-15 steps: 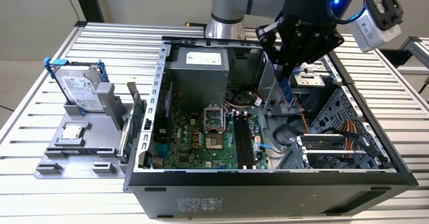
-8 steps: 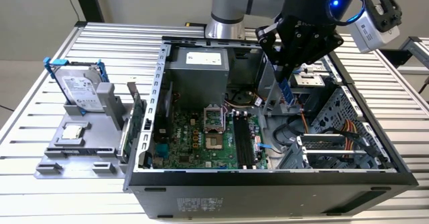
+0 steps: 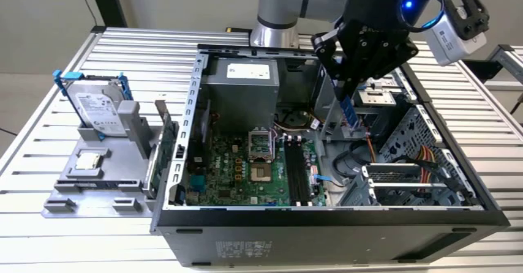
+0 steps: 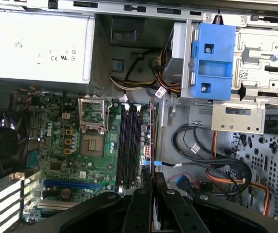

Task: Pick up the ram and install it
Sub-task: 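Insert the ram into the slot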

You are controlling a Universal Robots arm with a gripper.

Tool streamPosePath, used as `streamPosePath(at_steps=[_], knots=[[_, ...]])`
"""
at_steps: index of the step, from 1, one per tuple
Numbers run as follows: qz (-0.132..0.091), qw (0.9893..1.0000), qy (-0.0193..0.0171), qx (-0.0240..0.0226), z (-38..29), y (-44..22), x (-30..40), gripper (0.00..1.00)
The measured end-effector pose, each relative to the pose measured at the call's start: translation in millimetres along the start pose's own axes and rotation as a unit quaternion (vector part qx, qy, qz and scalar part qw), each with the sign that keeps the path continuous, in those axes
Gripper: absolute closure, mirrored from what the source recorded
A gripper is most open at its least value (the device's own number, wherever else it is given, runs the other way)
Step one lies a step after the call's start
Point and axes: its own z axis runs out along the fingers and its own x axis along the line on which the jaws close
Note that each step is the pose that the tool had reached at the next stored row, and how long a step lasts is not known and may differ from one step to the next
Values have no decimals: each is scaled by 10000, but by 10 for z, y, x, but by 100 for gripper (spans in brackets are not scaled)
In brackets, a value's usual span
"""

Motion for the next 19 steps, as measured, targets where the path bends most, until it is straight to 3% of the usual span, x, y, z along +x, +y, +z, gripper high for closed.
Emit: streamPosePath(at_steps=[19], knots=[[0,10000,4,60,152,-4,0,100]])
